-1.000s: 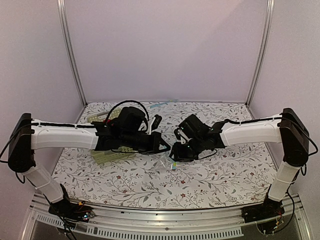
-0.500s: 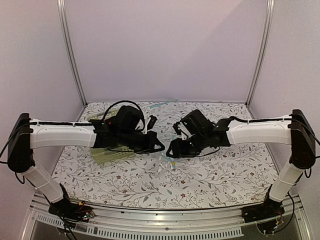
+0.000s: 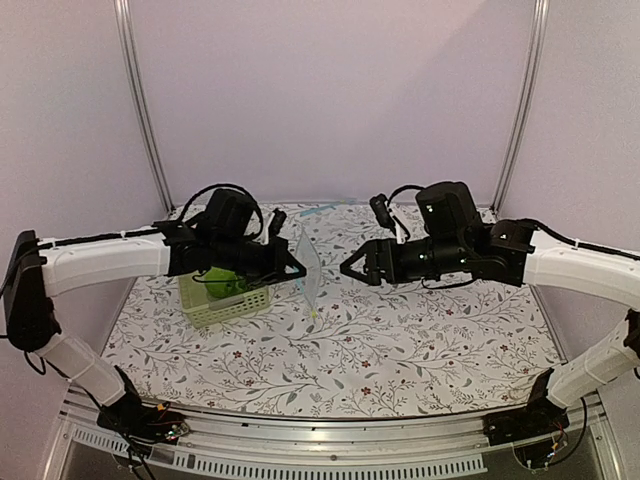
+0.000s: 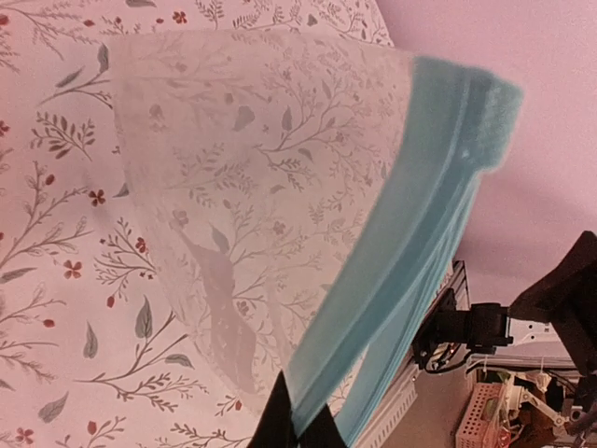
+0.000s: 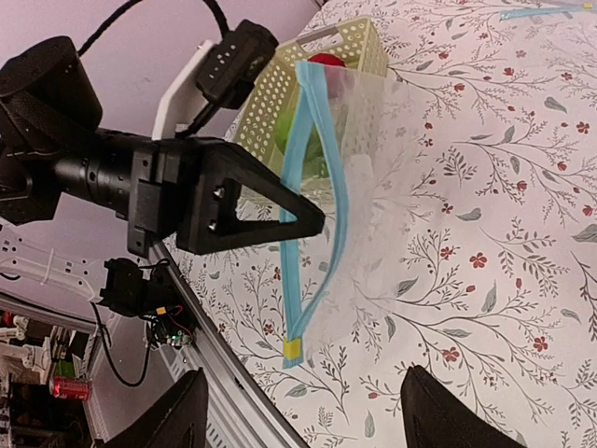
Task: Place the food in the zip-top bag and seal the zipper
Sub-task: Open the zipper food storage bag at the center of the board, then move the bin to the center of the board.
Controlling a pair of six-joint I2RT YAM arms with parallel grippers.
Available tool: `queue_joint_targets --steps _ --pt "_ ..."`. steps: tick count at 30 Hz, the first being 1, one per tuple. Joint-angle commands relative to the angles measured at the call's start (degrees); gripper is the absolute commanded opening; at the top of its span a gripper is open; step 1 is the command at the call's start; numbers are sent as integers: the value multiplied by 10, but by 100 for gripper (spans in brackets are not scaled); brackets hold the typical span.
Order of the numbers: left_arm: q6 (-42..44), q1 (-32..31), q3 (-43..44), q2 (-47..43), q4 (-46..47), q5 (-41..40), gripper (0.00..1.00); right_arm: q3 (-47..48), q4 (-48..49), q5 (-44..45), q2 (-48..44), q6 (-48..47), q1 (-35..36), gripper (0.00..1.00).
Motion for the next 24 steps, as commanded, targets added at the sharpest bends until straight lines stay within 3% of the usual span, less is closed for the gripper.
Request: queue_joint_targets --steps 1,9,15,24 --pt "55 55 45 -65 -95 13 0 -4 -10 59 9 -6 -4 71" --pt "168 215 95 -141 -274 36 0 88 -24 108 133 -4 15 69" --pt "212 340 81 -190 -305 87 0 177 -24 106 258 -2 29 66" --pt "257 400 52 -230 -317 90 0 317 -18 66 420 5 34 61"
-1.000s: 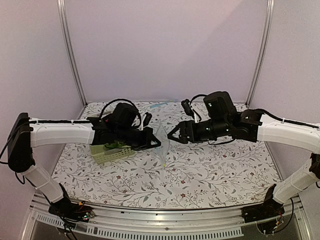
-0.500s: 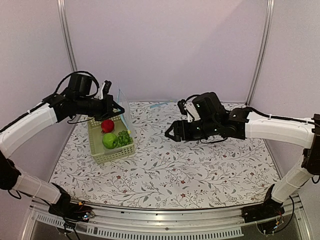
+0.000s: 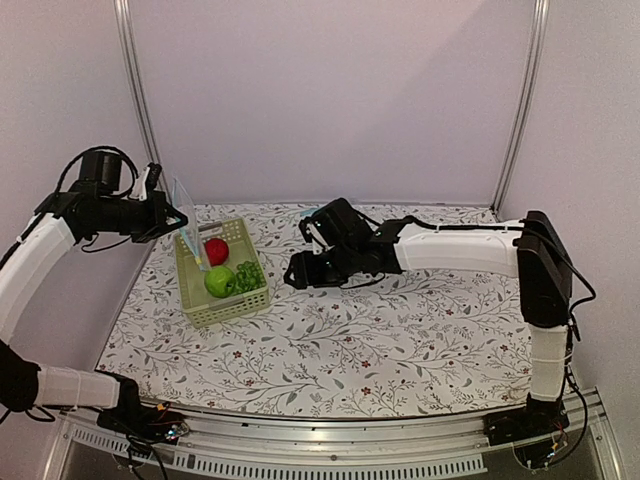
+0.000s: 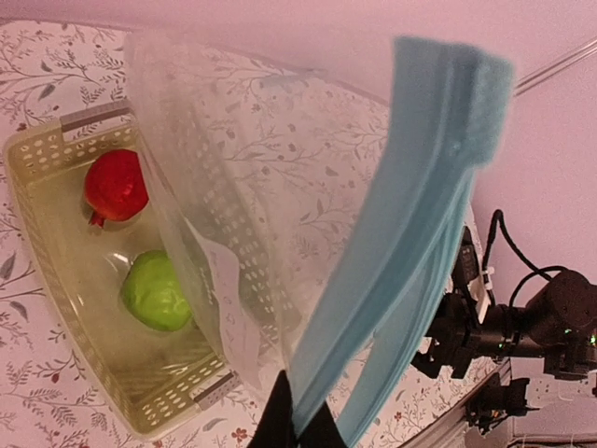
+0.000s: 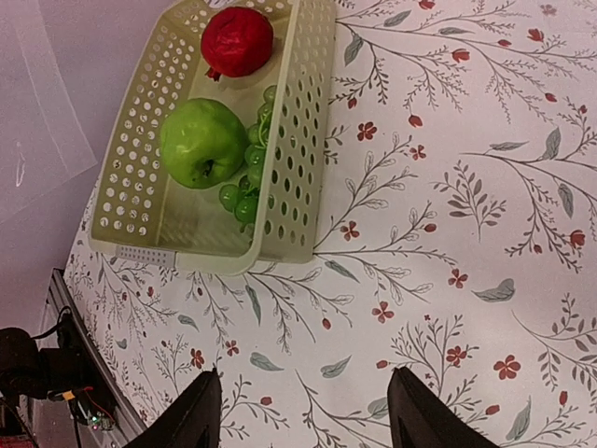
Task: Place the food in the zip-top bag and seal the zipper
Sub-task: Move the bin to the center of the board.
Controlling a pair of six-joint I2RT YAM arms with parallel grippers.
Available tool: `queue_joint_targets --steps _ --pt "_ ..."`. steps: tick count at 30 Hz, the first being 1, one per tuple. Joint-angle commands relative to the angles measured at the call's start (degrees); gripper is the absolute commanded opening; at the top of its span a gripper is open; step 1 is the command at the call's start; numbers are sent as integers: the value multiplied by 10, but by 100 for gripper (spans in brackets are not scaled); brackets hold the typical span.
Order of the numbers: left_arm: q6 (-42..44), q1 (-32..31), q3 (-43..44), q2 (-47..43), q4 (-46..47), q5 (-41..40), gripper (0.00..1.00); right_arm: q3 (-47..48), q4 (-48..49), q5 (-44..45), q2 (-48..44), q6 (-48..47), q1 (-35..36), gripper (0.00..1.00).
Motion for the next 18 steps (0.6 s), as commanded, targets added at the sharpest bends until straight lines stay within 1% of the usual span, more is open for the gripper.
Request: queue_joint_targets --steps 1,4,9,13,18 --pt "34 14 -25 -15 -14 9 0 73 -1 -27 71 1 5 60" --pt "37 16 -32 -23 -1 7 0 125 3 -41 119 4 6 57" --pt "38 17 -41 -30 5 14 0 206 6 -60 192 8 6 56" --pt "42 16 -49 -35 3 21 0 263 7 -54 243 22 5 55" --pt "43 16 -52 -37 0 32 0 321 2 -48 296 35 4 49"
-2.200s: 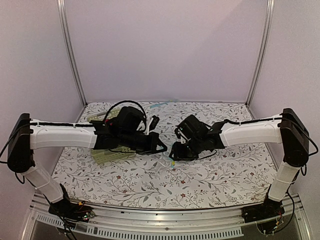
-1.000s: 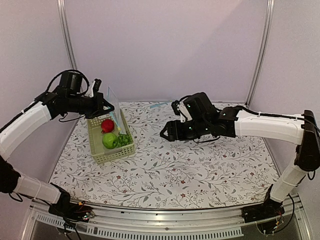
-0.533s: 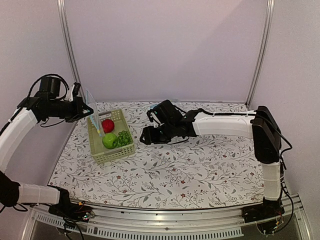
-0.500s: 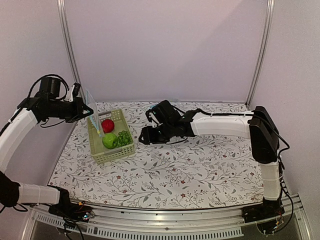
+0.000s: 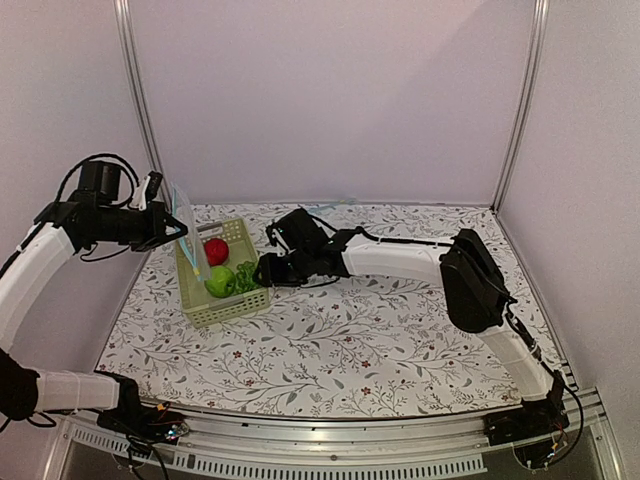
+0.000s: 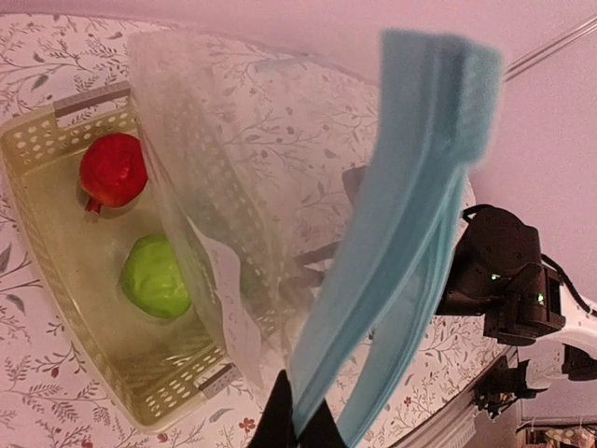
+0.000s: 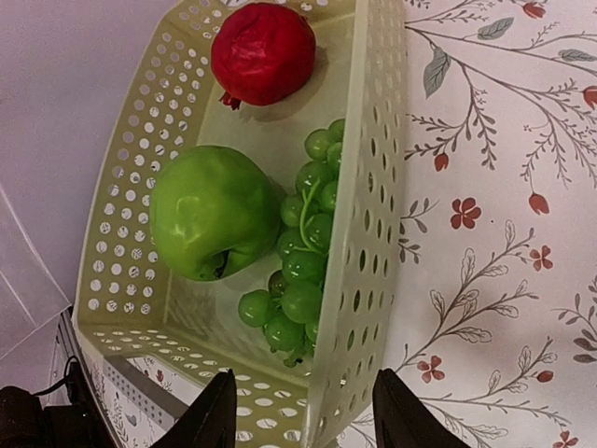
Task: Place the food in the zip-top bag and seal the zipper
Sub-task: Move the bin to the center of the board.
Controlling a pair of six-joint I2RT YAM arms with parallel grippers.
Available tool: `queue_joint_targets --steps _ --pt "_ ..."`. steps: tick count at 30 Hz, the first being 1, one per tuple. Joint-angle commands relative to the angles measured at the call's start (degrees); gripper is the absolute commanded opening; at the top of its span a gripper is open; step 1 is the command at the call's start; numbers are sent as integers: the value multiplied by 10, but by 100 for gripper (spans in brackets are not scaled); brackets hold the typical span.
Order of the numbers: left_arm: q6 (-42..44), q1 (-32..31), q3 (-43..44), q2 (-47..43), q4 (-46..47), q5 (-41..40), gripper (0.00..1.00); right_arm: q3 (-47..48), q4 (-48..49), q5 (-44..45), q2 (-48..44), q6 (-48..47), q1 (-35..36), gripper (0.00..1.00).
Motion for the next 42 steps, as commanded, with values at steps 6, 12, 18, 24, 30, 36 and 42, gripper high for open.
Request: queue_joint_targets --steps 6,12,18,24,30,36,42 --pt "11 8 4 -16 -13 16 0 80 -47 53 73 12 2 33" --pt "13 8 28 -19 -34 11 0 59 -93 128 39 4 2 11" --pt "10 8 45 -14 -51 6 0 -18 -134 229 -51 -28 1 0" --pt "5 6 47 -14 -67 -16 0 -154 -155 285 -168 -40 -14 0" --pt "9 -33 25 1 -104 -79 0 -336 -144 280 -288 -53 -64 0" --pt "-26 -136 -18 33 -105 -140 0 -484 -98 186 -389 -86 -138 0" --pt "-64 -212 -47 82 -86 -168 0 -555 -95 161 -438 -119 -182 3"
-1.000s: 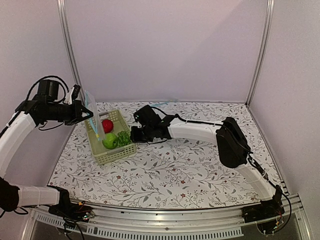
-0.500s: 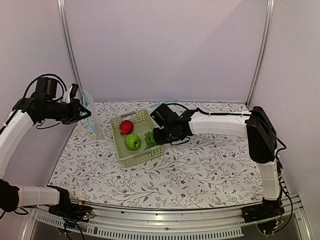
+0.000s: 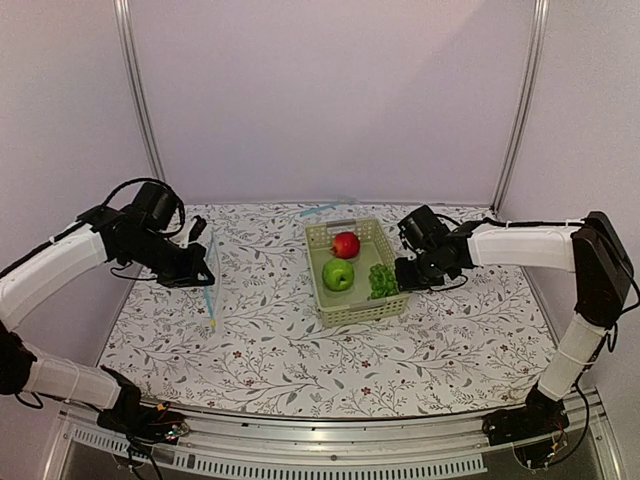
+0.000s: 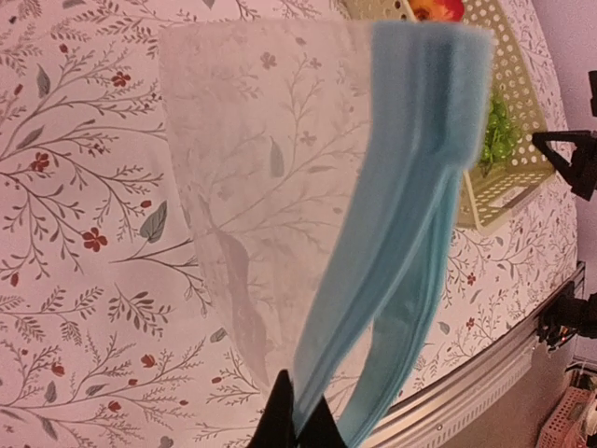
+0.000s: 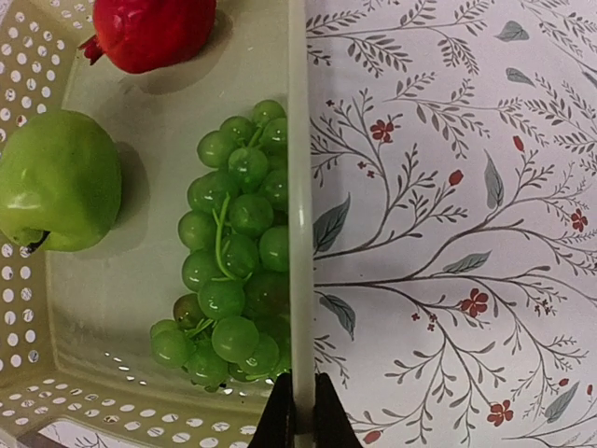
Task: Place the food in the zip-top bag and seal the zipper
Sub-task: Move the bin to the center of the board, then pick up the fake fruit from the bin.
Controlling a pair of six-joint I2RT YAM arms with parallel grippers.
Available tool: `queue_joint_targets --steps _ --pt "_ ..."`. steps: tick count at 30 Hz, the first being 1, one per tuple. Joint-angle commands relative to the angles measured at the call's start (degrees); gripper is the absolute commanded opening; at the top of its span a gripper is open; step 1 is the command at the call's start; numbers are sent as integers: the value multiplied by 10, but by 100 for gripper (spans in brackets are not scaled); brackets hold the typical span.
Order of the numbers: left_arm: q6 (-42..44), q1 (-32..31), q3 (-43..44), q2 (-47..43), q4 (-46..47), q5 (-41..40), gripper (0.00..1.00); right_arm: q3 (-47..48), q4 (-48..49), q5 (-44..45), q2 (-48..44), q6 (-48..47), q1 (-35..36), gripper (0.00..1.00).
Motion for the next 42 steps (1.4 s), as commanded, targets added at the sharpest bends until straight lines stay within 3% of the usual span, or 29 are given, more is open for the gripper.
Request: queue_joint_targets --steps 1,4,8,14,20,32,38,42 --pt "-38 -52 -17 30 2 -43 0 -43 -3 -30 -37 -31 -21 3" --pt "-56 -91 -18 62 17 -47 0 -65 0 -32 -53 -31 -33 8" --pt "-77 -133 -23 114 60 -28 0 -72 -10 -28 -88 -30 -34 38" --pt "-98 -175 -28 181 125 2 0 -40 -56 -42 -168 -45 -30 66" --pt "-107 -187 -21 220 170 22 0 8 -63 -74 -172 -62 5 71" --pt "-126 -188 -41 260 242 60 0 105 20 -181 15 -98 21 73" --pt "-134 -189 -45 261 254 64 0 161 18 -170 111 -118 21 74" --pt "-138 -189 -45 260 257 65 0 190 -1 -93 157 -107 23 75"
